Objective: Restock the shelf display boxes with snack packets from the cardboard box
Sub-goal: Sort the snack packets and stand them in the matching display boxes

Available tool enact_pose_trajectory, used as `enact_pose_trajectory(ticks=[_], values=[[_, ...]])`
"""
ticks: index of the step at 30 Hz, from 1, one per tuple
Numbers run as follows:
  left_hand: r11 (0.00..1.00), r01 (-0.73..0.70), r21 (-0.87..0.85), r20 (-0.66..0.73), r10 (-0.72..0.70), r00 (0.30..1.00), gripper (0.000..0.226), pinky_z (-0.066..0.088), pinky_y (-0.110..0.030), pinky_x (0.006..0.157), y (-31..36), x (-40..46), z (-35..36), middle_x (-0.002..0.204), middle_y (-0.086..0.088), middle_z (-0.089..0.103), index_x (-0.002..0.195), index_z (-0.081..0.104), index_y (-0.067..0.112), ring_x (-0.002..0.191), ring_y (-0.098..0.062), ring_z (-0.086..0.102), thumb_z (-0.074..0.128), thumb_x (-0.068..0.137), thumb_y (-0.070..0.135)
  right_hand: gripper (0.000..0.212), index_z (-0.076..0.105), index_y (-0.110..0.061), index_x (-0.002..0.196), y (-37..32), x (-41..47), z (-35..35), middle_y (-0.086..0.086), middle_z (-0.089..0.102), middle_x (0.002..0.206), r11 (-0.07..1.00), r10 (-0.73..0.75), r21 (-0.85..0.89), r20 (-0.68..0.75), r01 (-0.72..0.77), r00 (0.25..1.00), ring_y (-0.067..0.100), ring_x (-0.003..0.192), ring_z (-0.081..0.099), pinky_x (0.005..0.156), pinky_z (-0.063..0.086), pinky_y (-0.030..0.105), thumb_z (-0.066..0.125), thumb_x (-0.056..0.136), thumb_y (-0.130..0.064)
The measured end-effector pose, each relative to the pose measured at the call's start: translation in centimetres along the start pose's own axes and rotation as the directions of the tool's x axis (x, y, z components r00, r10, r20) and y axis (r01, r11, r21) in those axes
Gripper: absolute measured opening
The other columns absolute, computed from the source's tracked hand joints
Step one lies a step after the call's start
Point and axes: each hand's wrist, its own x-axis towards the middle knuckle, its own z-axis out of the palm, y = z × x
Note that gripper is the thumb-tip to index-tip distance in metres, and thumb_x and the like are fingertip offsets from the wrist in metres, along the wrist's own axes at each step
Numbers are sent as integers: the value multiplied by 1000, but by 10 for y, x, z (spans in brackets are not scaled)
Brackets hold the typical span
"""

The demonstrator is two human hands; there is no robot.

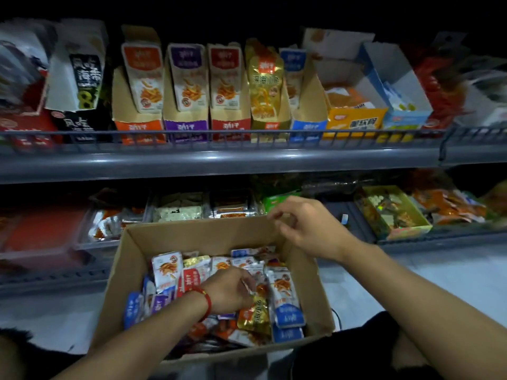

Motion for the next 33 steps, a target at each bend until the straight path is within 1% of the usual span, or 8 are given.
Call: enact_pose_trajectory(ticks=[5, 9, 14, 18, 20, 24, 29, 33], values=[[821, -87, 564, -53, 141, 989, 42, 49, -40, 97, 24, 43, 34, 134, -8, 54, 129, 57, 22, 126, -29, 51, 59, 93, 44, 18, 71, -27, 113, 7, 1, -11, -7, 62, 105, 993, 85, 93, -70, -79, 994, 7, 80, 61, 79, 56, 37, 62, 98, -24], [745, -61, 664, -2, 83, 997, 89, 37, -51, 110, 47, 65, 48, 157, -7, 28, 151, 32, 17, 144, -30, 26, 67, 81, 61, 18, 71, -28, 113, 12, 4, -16, -9, 62, 108, 985, 135, 121, -71, -126, 988, 8, 84, 60, 81, 56, 41, 61, 98, -24], [763, -20, 647, -53, 71, 996, 108, 37, -48, 113, 36, 85, 49, 153, -9, 34, 151, 33, 19, 140, -31, 31, 81, 65, 62, 17, 72, -28, 111, 21, 3, -18, -7, 63, 109, 980, 155, 140, -75, -144, 985, 13, 93, 61, 83, 56, 44, 61, 98, -26], [976, 40, 214, -281, 23, 959, 26, 50, -31, 75, 23, 76, 26, 104, -11, 65, 102, 72, 13, 93, -23, 62, 79, 77, 18, 17, 73, -30, 109, 28, 4, -18, -10, 67, 107, 980, 161, 126, -28, -157, 987, 10, 94, 63, 84, 58, 42, 60, 98, -27], [994, 64, -85, -295, -87, 951, 9, 49, -26, 65, 17, 62, 8, 89, -7, 67, 82, 72, 15, 79, -18, 63, 78, 81, 8, 17, 75, -30, 108, 32, 4, -17, -10, 72, 108, 983, 147, 107, 38, -150, 988, 11, 96, 66, 85, 59, 43, 60, 98, -28], [839, 53, -542, -173, -173, 970, 7, 60, -38, 67, 20, 19, -35, 91, -14, 77, 97, 66, 4, 80, -25, 73, 69, 91, 4, 19, 76, -31, 108, 37, 3, -14, -12, 75, 108, 981, 162, 76, 183, -178, 970, 7, 96, 67, 87, 59, 39, 62, 97, -38], [630, -106, -770, -242, -134, 961, 8, 62, -36, 67, 35, -20, -77, 93, -17, 77, 96, 64, 8, 78, -25, 75, 66, 91, 1, 35, 67, -25, 118, 29, 3, -11, -3, 74, 109, 935, 271, 121, 366, -335, 890, 13, 98, 69, 86, 60, 40, 65, 94, -51], [452, -210, -867, -265, -63, 962, 14, 61, -40, 77, 46, -42, -87, 107, -21, 74, 104, 63, 6, 93, -32, 74, 64, 90, 2, 19, 69, -21, 112, 13, 5, -11, -5, 78, 101, 709, 304, 534, 357, -460, 883, 14, 95, 74, 86, 62, 39, 67, 97, -32]])
